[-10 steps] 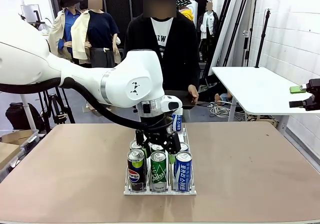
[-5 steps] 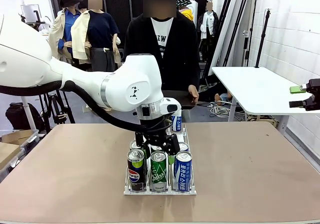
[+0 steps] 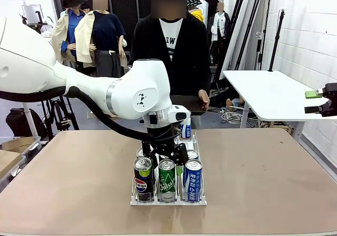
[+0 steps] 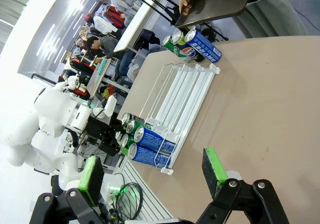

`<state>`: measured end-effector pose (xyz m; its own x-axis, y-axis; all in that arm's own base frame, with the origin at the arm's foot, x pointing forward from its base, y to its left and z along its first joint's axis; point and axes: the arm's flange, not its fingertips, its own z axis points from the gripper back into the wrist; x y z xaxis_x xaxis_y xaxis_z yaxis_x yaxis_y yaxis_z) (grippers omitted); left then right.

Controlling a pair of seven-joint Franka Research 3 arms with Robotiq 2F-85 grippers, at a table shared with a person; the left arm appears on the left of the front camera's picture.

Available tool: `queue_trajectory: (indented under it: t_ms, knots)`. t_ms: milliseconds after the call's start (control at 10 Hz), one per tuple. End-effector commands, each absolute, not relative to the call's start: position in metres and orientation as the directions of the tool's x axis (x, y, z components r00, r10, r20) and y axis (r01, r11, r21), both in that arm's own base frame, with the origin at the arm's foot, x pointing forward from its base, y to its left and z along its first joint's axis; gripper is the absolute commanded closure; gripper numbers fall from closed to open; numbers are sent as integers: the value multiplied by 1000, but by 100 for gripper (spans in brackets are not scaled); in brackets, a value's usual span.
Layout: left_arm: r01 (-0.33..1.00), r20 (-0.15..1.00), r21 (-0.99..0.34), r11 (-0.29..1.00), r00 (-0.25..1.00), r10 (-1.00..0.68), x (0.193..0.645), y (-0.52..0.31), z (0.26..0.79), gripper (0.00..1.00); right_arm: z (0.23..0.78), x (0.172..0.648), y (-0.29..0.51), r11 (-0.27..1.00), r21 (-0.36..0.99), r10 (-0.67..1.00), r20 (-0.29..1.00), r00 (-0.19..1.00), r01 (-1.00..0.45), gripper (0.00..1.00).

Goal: Retrieve and hand over the desired beverage to the person.
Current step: Pick up a can of the same type that the person held from the Automatic Can Dispenser.

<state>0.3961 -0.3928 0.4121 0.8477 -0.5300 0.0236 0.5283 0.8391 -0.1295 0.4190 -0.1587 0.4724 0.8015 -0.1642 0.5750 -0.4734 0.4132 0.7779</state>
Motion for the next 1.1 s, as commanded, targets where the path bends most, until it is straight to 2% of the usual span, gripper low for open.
queue_trajectory:
  t_ms: [0, 300, 500, 600, 900, 1000]
  knots:
    - [526, 38, -117, 842, 850, -526, 395, -393, 407, 3, 472, 418, -158, 401, 782, -170, 576, 800, -477, 0]
    - [519, 49, -119, 846, 855, -517, 399, -393, 402, 12, 472, 418, -158, 401, 782, -170, 576, 800, -477, 0]
    - [519, 53, -124, 846, 855, -516, 399, -393, 400, 25, 472, 418, -158, 401, 782, -170, 576, 800, -477, 0]
    - [518, 49, -126, 846, 855, -516, 399, -393, 399, 37, 472, 418, -158, 401, 782, -170, 576, 800, -477, 0]
    - [514, 30, -134, 847, 856, -515, 399, -393, 399, 94, 472, 418, -158, 401, 782, -170, 576, 800, -477, 0]
    - [504, 11, -154, 850, 861, -509, 399, -393, 398, 100, 472, 418, -158, 401, 782, -170, 576, 800, -477, 0]
